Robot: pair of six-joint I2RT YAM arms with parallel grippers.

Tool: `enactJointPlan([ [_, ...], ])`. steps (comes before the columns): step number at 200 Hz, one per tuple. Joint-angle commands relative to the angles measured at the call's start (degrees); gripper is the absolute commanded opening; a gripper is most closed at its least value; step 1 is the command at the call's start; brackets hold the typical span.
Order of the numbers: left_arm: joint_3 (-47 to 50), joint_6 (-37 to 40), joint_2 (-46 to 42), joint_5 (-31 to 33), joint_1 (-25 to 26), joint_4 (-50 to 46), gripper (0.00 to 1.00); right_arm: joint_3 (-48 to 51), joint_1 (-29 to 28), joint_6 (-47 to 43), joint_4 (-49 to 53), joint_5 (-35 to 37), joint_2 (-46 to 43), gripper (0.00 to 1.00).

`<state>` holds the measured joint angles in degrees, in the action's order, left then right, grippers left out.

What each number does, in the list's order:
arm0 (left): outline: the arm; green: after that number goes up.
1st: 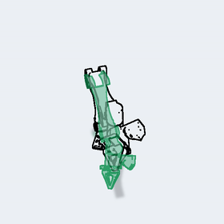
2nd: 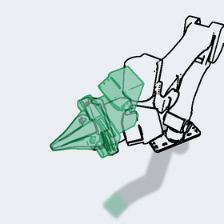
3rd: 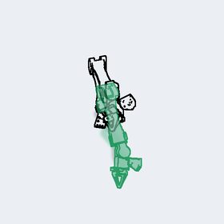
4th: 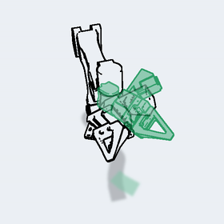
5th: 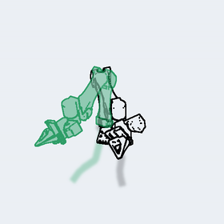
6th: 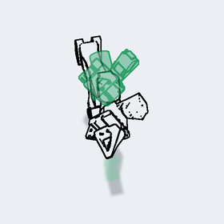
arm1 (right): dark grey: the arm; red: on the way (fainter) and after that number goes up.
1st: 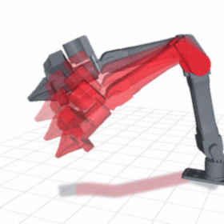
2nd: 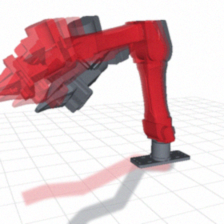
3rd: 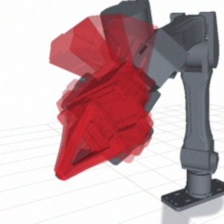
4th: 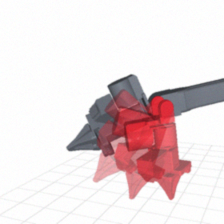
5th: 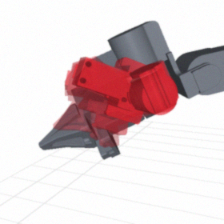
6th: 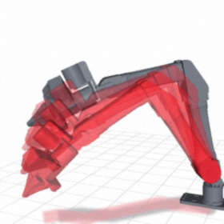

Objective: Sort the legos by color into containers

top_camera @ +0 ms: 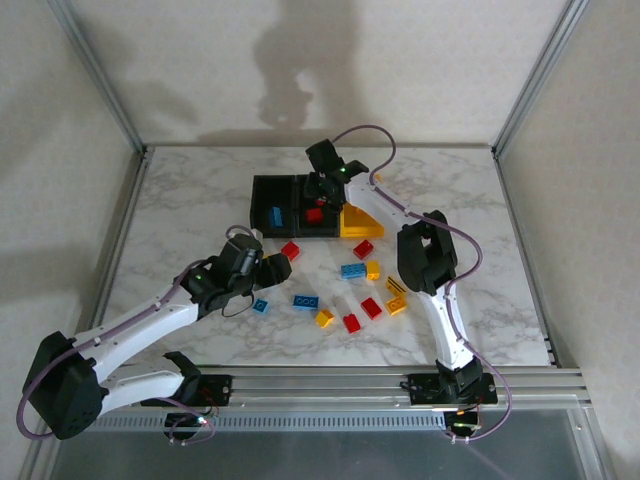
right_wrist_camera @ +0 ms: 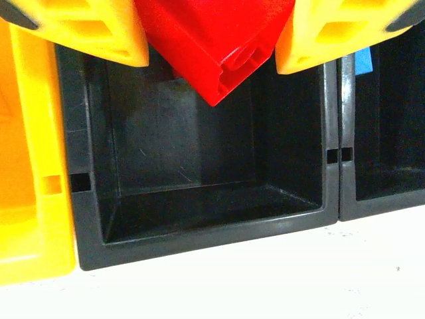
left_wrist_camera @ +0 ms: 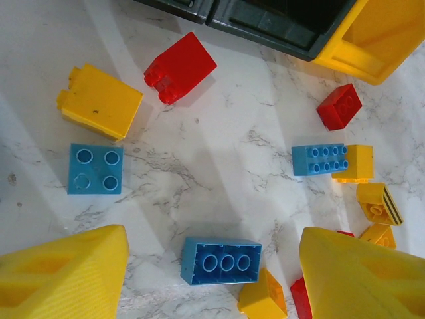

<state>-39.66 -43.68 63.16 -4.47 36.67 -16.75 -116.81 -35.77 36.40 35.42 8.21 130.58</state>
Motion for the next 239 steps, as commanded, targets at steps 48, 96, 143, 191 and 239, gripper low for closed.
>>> enactJointPlan([
  [48,-0.03,-1.29,-2.18,2.1,0.0,-2.26,0.68,-0.98,-0.12,1.04,-1.75,-3.48,3.4,0.47],
  [96,1.43,-1.68,-3.34,2.36,-0.01,-2.06,0.68,-0.78,-0.09,1.34,-2.2,-3.03,2.88,0.56],
  [143,0.83,-1.7,-2.61,2.62,-0.01,-1.86,0.69,-1.37,-0.11,0.11,-1.82,-2.27,0.33,0.6],
  [191,0.48,-3.6,-1.84,5.13,-0.19,-3.35,0.69,5.25,-1.47,-2.25,-4.15,-1.26,-9.91,0.57],
  [239,-1.9,-1.6,0.98,5.46,-2.97,-5.64,0.68,28.61,-3.62,-2.43,-12.12,-2.43,-28.32,0.56],
])
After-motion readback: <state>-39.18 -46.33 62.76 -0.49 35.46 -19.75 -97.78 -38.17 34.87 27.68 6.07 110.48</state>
